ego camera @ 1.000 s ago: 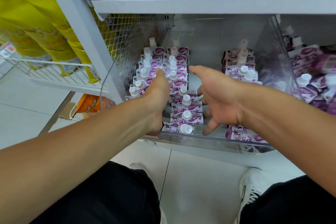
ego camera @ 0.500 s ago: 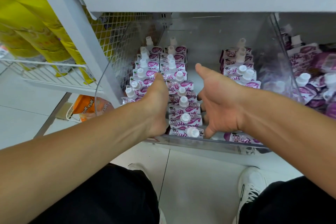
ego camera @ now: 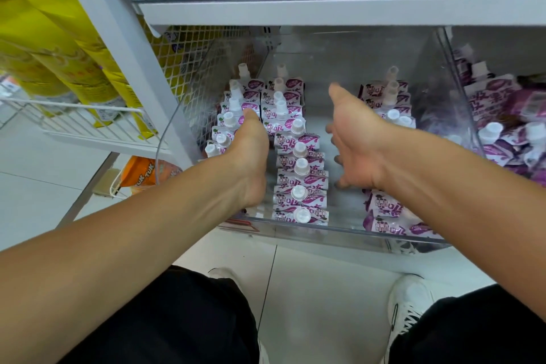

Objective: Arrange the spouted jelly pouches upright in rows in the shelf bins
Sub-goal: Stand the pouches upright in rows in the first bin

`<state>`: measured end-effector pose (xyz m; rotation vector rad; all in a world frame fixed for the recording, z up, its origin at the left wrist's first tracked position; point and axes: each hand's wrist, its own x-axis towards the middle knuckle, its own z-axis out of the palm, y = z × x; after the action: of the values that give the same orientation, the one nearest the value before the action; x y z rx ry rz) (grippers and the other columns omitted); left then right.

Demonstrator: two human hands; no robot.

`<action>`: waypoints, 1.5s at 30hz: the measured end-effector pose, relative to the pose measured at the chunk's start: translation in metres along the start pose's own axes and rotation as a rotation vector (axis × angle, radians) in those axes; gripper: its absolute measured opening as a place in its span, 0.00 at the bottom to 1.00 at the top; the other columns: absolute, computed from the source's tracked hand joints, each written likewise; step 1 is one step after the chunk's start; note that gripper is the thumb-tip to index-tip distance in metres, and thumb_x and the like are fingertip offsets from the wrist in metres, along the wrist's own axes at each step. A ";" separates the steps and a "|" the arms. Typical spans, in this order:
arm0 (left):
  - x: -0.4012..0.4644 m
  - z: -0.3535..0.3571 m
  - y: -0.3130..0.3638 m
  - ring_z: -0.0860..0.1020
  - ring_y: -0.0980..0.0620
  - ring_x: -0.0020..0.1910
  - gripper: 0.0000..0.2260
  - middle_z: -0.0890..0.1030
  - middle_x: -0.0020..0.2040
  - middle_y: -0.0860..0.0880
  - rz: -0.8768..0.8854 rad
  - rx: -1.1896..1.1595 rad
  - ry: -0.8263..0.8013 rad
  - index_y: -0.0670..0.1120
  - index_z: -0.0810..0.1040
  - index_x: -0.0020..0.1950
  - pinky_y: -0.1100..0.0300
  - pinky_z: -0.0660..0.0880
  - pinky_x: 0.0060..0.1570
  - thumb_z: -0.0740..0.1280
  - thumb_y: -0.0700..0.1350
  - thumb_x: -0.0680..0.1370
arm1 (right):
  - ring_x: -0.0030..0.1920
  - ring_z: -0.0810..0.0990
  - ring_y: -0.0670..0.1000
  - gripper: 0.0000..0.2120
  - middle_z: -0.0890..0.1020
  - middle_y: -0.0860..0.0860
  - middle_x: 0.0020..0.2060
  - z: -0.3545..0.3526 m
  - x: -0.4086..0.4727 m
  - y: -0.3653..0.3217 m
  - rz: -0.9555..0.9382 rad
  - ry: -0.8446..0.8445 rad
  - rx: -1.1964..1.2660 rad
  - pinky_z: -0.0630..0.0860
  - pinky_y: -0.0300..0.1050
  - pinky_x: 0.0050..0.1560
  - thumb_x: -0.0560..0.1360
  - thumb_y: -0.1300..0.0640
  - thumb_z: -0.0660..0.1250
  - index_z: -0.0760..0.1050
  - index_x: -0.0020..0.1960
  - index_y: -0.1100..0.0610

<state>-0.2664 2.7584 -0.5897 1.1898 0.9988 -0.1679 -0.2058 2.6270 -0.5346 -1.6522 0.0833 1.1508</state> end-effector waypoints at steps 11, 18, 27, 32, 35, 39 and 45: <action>0.007 0.012 0.000 0.84 0.41 0.51 0.42 0.85 0.54 0.42 0.045 0.017 -0.034 0.49 0.78 0.64 0.47 0.82 0.44 0.41 0.76 0.72 | 0.27 0.73 0.47 0.28 0.76 0.40 0.31 -0.004 0.015 -0.012 0.024 0.027 -0.044 0.71 0.42 0.28 0.78 0.31 0.45 0.74 0.54 0.49; 0.007 0.028 0.013 0.62 0.43 0.76 0.51 0.61 0.78 0.46 0.075 -0.030 0.105 0.54 0.59 0.78 0.38 0.58 0.72 0.43 0.81 0.63 | 0.69 0.67 0.53 0.36 0.65 0.48 0.74 -0.002 0.038 -0.014 0.077 0.097 0.055 0.62 0.56 0.62 0.75 0.27 0.44 0.60 0.75 0.46; 0.021 0.017 0.006 0.75 0.42 0.65 0.39 0.75 0.70 0.44 0.180 -0.031 0.100 0.54 0.70 0.71 0.40 0.72 0.62 0.39 0.74 0.73 | 0.77 0.56 0.54 0.42 0.56 0.51 0.78 -0.005 0.053 -0.013 -0.003 0.140 0.091 0.53 0.59 0.74 0.73 0.27 0.45 0.54 0.79 0.51; 0.020 0.014 0.021 0.67 0.47 0.73 0.40 0.65 0.76 0.49 0.177 -0.018 0.073 0.49 0.59 0.79 0.47 0.63 0.71 0.39 0.72 0.76 | 0.71 0.68 0.56 0.47 0.66 0.52 0.74 -0.002 0.058 -0.013 -0.033 0.162 0.117 0.64 0.60 0.69 0.65 0.25 0.48 0.62 0.76 0.51; 0.019 0.016 0.034 0.60 0.48 0.77 0.38 0.58 0.79 0.49 0.214 -0.033 0.120 0.50 0.54 0.80 0.48 0.56 0.74 0.41 0.71 0.76 | 0.72 0.66 0.56 0.49 0.65 0.53 0.75 -0.002 0.057 -0.016 -0.043 0.179 0.130 0.62 0.62 0.71 0.64 0.24 0.48 0.61 0.76 0.51; 0.011 0.019 0.047 0.56 0.48 0.78 0.34 0.57 0.79 0.47 0.211 -0.146 0.141 0.48 0.54 0.80 0.50 0.52 0.75 0.44 0.67 0.80 | 0.77 0.57 0.56 0.41 0.58 0.54 0.78 -0.008 0.058 -0.020 -0.052 0.166 0.164 0.54 0.60 0.75 0.76 0.29 0.47 0.56 0.78 0.56; 0.017 0.010 0.050 0.81 0.43 0.51 0.10 0.80 0.53 0.48 0.550 0.178 0.337 0.48 0.78 0.56 0.49 0.78 0.58 0.59 0.49 0.82 | 0.75 0.60 0.56 0.42 0.60 0.53 0.77 -0.007 0.064 -0.017 -0.042 0.189 0.191 0.58 0.60 0.73 0.74 0.28 0.49 0.57 0.77 0.56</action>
<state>-0.2219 2.7773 -0.5671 1.6493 0.9188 0.3975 -0.1576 2.6585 -0.5676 -1.5803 0.2698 0.9238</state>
